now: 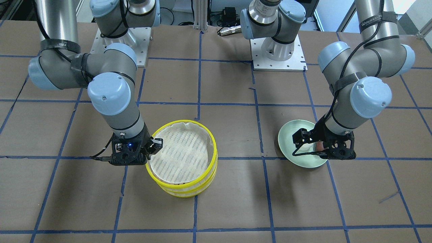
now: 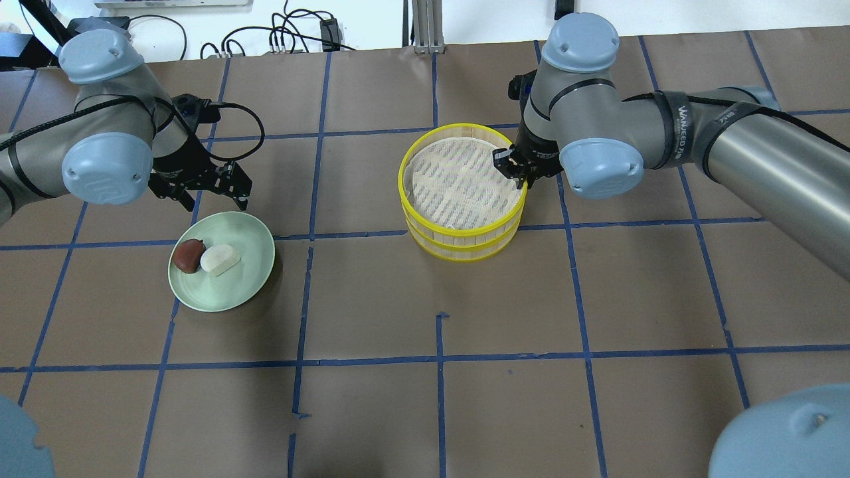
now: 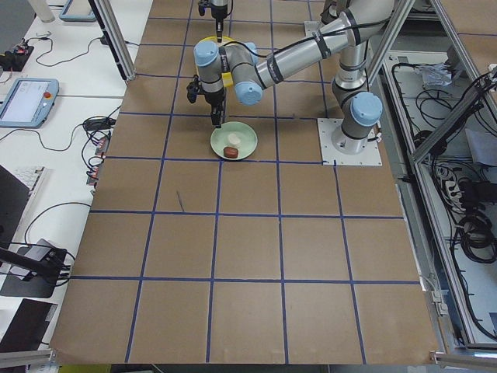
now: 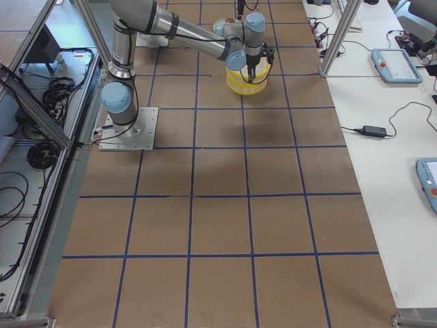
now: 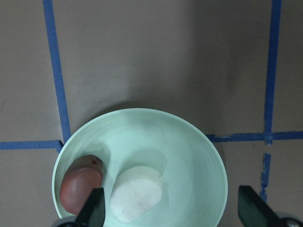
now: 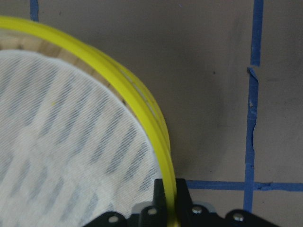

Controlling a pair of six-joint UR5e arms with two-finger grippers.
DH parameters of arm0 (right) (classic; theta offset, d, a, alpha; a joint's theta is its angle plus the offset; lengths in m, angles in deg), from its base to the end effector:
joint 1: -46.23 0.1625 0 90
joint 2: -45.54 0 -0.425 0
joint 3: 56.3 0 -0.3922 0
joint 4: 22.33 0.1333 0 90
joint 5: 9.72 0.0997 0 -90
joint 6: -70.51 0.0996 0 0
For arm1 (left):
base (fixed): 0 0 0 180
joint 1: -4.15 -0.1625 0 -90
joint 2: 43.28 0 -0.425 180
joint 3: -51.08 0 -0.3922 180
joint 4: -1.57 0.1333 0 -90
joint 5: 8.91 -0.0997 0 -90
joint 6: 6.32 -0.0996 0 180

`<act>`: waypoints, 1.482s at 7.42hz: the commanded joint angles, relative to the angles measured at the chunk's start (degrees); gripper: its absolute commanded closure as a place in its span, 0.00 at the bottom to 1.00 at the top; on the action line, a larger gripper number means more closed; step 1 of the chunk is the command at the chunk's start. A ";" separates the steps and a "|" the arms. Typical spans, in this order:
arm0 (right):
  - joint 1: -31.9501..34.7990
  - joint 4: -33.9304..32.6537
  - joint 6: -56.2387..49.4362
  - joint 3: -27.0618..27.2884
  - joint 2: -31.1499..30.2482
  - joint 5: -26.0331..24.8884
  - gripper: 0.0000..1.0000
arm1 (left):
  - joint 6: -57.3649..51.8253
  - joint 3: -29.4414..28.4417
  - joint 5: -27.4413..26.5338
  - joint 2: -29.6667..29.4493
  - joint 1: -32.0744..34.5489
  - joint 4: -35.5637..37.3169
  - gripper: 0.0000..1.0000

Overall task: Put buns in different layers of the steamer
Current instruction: 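Lift the top tier aside with right gripper while left grasps the white bun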

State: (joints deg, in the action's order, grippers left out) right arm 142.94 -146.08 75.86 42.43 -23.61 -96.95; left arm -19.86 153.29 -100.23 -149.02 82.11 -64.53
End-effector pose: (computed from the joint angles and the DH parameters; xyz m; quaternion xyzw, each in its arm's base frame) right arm 0.2072 -0.5788 0.2741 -0.0127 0.9990 -0.0336 0.0278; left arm -0.0125 -0.5693 0.2814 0.0135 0.9992 0.0370 0.0034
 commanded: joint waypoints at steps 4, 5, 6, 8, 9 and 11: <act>-1.16 4.10 -4.90 -1.96 -3.60 -5.15 0.92 | -0.78 0.18 0.00 -0.78 -1.31 3.74 0.01; -2.65 9.17 -5.70 -4.05 -5.71 -4.80 0.92 | -5.83 1.48 0.09 -1.92 -4.19 4.56 0.03; -4.84 15.92 -6.49 -6.60 -8.08 -4.36 0.92 | -6.84 3.06 0.44 -1.76 -5.35 4.66 0.03; -8.89 27.90 -10.88 -9.26 -14.48 -3.92 0.91 | -8.42 4.22 0.88 -2.81 -5.19 4.75 0.03; -10.21 30.99 -10.89 -9.43 -17.04 -5.92 0.90 | -8.52 5.44 1.49 -2.81 -5.01 4.66 0.03; -11.71 33.99 -10.89 -9.43 -19.35 -4.02 0.90 | -10.19 9.22 1.58 -2.45 -4.31 4.66 0.12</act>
State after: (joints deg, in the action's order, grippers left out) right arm 132.34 -114.56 64.99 33.08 -41.49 -102.00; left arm -29.28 160.44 -98.80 -151.37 77.36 -59.86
